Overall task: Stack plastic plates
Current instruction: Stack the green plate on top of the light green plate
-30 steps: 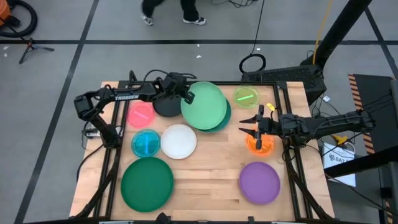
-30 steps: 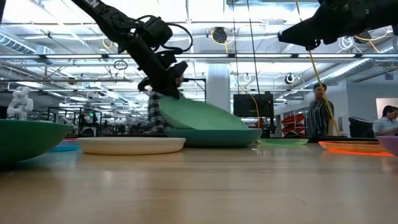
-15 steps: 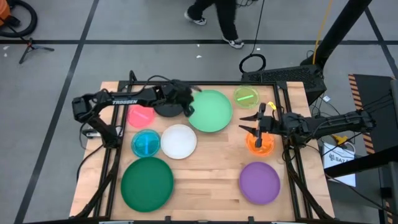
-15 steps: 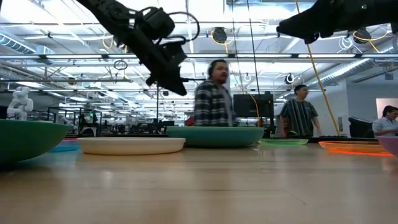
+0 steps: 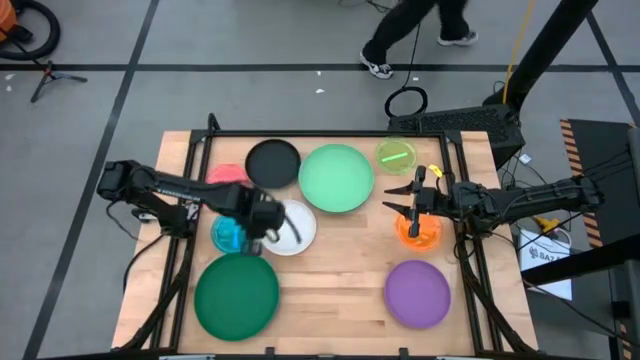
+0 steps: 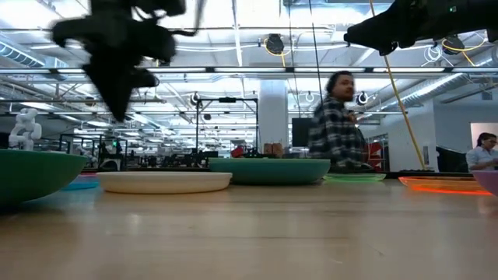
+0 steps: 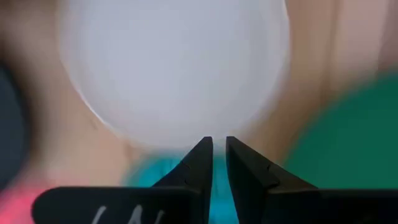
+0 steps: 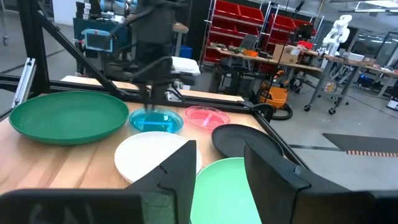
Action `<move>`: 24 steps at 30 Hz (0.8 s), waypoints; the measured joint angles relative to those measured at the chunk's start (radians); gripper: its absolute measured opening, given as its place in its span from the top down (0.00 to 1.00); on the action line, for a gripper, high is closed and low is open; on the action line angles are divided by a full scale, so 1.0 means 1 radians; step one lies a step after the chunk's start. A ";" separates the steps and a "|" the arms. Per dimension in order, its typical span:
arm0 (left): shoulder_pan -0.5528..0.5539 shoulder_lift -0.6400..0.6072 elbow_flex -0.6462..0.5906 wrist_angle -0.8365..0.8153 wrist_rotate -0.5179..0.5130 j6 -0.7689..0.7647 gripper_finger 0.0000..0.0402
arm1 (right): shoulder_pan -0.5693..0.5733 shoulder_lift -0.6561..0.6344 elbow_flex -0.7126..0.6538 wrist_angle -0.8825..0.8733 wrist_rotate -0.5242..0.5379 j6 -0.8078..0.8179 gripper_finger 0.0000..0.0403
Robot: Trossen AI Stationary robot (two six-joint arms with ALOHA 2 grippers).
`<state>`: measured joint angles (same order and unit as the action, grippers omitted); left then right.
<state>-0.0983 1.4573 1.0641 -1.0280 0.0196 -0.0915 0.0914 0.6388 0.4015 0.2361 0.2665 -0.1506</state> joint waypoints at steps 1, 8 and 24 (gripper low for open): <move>-0.027 0.002 0.001 -0.014 0.000 -0.022 0.87 | 0.000 0.000 0.000 -0.001 0.000 0.003 0.68; -0.175 0.006 0.001 -0.017 -0.027 -0.112 0.87 | 0.000 0.000 0.000 -0.001 -0.001 0.038 0.68; -0.299 0.008 -0.063 -0.009 -0.157 -0.232 0.58 | 0.000 0.002 0.000 -0.002 -0.005 0.052 0.68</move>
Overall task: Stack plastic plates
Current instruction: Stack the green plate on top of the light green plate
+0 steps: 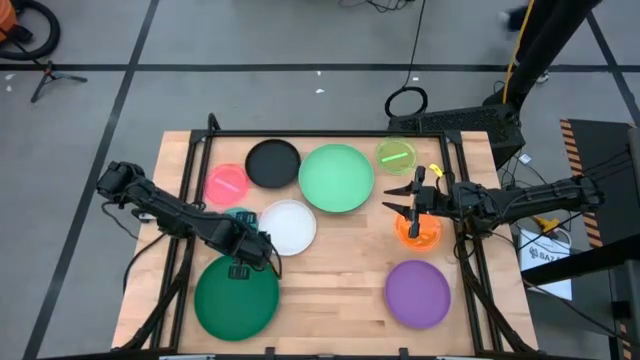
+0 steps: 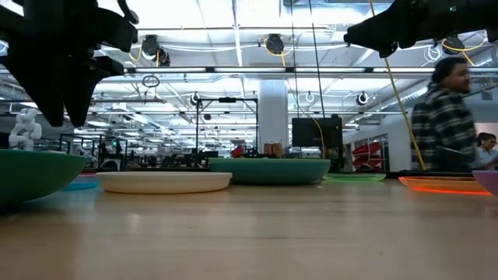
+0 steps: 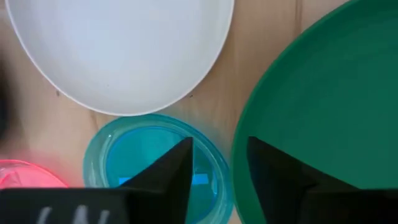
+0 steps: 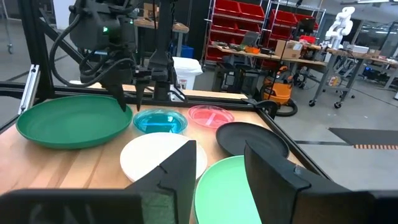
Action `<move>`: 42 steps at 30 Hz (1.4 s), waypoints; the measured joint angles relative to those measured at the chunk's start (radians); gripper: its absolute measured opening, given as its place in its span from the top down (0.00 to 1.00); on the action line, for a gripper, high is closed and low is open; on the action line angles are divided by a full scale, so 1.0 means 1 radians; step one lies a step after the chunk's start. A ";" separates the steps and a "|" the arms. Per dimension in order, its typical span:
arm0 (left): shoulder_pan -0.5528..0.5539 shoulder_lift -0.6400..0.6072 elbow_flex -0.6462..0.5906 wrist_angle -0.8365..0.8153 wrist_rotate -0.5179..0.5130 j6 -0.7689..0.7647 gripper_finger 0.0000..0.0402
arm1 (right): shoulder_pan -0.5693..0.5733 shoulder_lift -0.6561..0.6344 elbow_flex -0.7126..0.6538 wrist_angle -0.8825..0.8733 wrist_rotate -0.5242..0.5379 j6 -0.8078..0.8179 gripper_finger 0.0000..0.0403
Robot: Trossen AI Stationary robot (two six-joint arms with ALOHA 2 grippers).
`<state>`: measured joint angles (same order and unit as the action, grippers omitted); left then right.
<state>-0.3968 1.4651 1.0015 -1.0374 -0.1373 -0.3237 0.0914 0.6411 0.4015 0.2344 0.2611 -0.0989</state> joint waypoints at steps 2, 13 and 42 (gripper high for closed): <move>-0.005 0.000 -0.017 0.020 -0.003 0.003 0.55 | 0.000 0.000 0.000 -0.001 0.000 0.008 0.68; -0.006 0.001 -0.120 0.153 -0.002 0.007 0.52 | 0.000 0.000 0.000 -0.007 0.000 0.009 0.68; -0.038 0.001 -0.240 0.369 0.058 0.005 0.52 | 0.000 0.000 0.000 -0.007 -0.001 0.016 0.68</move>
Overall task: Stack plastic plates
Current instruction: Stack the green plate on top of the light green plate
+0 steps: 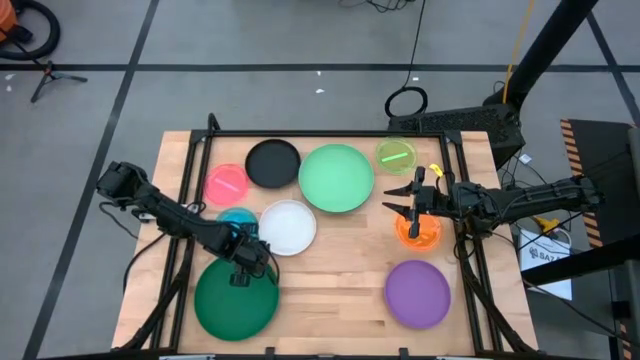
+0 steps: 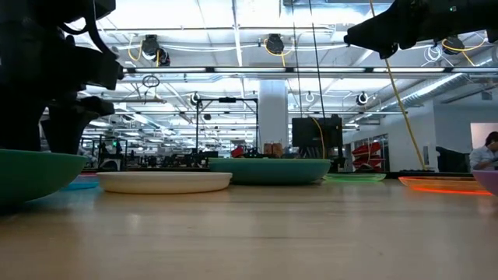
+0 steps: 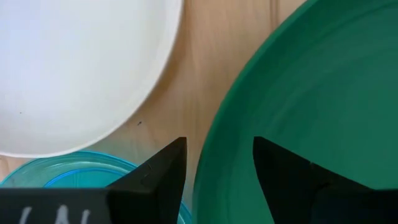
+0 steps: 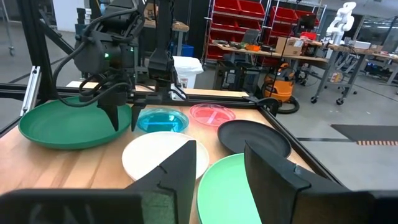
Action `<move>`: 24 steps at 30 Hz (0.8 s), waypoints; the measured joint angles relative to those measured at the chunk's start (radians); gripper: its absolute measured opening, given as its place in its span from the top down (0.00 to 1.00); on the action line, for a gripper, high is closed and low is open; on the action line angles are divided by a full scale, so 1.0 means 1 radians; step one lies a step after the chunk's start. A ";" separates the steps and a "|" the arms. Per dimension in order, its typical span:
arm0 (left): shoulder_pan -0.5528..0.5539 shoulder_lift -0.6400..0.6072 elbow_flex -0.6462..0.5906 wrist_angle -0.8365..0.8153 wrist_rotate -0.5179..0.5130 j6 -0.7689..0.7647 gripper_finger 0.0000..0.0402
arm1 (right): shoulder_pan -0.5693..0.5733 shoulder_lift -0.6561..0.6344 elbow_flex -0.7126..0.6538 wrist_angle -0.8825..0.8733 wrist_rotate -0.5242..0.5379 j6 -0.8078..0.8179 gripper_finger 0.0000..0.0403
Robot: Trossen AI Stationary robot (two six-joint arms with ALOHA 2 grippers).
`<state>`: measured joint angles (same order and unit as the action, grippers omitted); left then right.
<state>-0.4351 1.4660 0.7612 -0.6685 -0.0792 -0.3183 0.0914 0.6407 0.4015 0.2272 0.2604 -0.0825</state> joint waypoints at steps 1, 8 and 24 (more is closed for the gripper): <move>-0.002 0.000 0.000 0.000 0.000 0.000 0.52 | 0.000 0.000 0.000 0.000 0.000 0.003 0.68; -0.016 0.000 0.000 0.001 -0.018 -0.014 0.53 | 0.000 0.000 0.000 0.000 0.000 0.015 0.68; -0.018 0.000 0.001 0.043 -0.029 -0.033 0.53 | 0.000 0.000 0.000 0.000 0.000 0.011 0.68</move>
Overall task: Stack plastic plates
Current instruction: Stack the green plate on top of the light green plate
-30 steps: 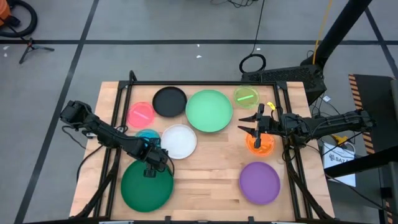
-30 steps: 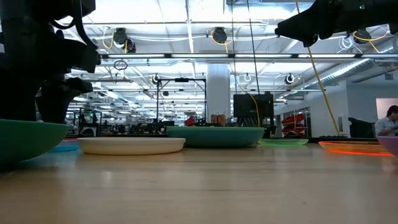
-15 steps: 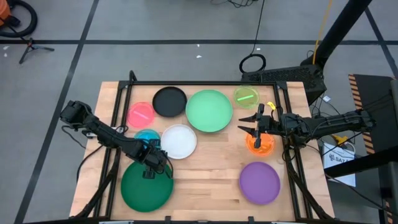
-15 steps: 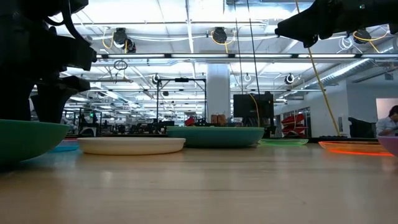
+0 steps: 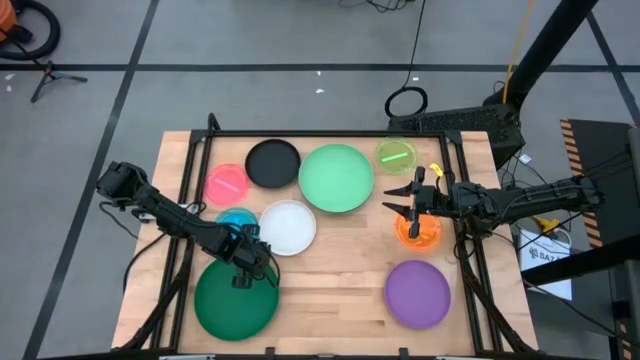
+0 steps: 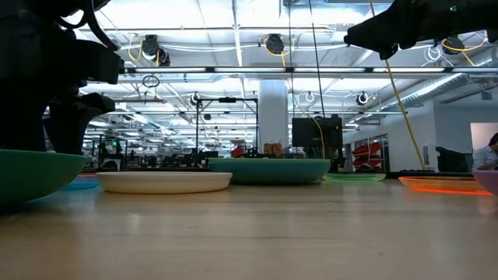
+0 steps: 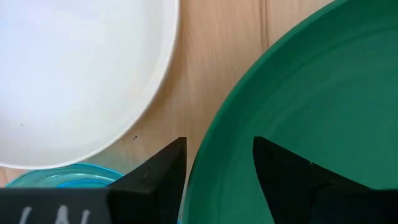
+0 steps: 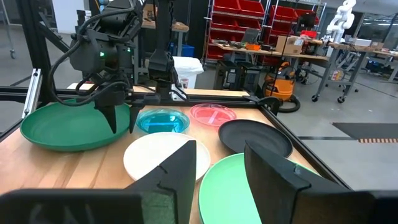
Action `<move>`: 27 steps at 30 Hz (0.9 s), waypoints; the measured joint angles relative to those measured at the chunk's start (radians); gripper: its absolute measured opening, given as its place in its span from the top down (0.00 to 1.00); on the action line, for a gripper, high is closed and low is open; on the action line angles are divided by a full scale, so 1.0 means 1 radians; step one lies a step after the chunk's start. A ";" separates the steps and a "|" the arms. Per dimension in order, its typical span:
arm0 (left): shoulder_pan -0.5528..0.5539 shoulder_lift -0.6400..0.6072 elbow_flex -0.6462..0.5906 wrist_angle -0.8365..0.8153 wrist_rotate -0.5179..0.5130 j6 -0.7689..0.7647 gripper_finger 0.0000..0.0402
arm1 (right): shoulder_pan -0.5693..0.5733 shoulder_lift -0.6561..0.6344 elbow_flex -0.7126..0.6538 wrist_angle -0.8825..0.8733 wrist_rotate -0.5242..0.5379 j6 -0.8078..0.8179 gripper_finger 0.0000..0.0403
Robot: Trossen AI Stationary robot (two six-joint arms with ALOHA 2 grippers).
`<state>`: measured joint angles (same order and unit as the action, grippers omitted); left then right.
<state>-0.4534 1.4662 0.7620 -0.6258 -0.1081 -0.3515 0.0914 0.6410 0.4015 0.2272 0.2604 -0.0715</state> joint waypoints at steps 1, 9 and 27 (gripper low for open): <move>0.000 0.000 0.000 0.000 0.000 -0.001 0.53 | 0.000 0.000 0.000 0.000 0.000 0.000 0.68; 0.000 0.000 0.000 0.000 0.000 0.009 0.53 | 0.000 0.000 0.000 0.000 0.000 0.000 0.68; -0.028 0.039 0.001 -0.006 -0.001 -0.018 0.53 | 0.000 0.000 0.000 0.000 0.000 -0.004 0.68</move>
<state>-0.4818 1.5048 0.7628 -0.6317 -0.1095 -0.3696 0.0914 0.6407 0.4015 0.2268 0.2607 -0.0760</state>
